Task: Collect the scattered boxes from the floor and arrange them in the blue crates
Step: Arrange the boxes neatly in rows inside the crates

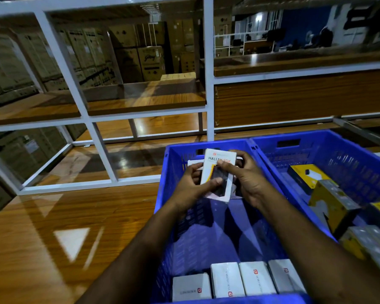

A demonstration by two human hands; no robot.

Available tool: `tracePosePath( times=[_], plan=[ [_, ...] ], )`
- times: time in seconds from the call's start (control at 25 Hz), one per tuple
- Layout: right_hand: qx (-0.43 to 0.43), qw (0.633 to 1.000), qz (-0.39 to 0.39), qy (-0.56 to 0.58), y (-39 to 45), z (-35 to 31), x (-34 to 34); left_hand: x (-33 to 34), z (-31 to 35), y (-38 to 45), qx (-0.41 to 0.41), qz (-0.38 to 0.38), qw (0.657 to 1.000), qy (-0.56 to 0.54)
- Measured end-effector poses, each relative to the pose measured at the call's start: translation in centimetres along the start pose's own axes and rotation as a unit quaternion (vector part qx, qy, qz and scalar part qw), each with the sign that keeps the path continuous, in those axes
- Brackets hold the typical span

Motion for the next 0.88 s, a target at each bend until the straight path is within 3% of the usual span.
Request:
tracePosePath(
  times=[0.16, 0.32, 0.6, 0.76, 0.88],
  plan=[
    [-0.057, 0.992, 0.006, -0.112, -0.4, -0.1, 0.2, 0.2, 0.0, 0.0, 0.08, 0.151, 0.958, 0.233],
    [-0.058, 0.992, 0.0, -0.111, -0.2, -0.4, 0.2, 1.5, -0.2, 0.6, 0.069, 0.228, 0.916, 0.323],
    [-0.035, 0.972, 0.221, -0.069, 1.4, -1.4, -4.0, 1.4, -4.8, 5.8, -0.168, 0.259, 0.92, 0.243],
    [0.007, 0.967, 0.253, -0.028, 1.5, -0.3, -4.2, 2.9, -5.3, 6.8, -0.159, 0.289, 0.9, 0.286],
    [0.015, 0.965, 0.26, -0.034, 1.7, 0.1, -4.2, 4.2, -6.3, 7.8, -0.143, 0.298, 0.91, 0.25]
  ],
)
Point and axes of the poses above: each hand's wrist, its own y-axis towards the middle knuckle, its own x-axis out of the palm, z = x × y, the point moved 4 cm from there along y, towards the middle knuckle, and after that the axes turned 11 degrees about -x, right-handed, at the moved point
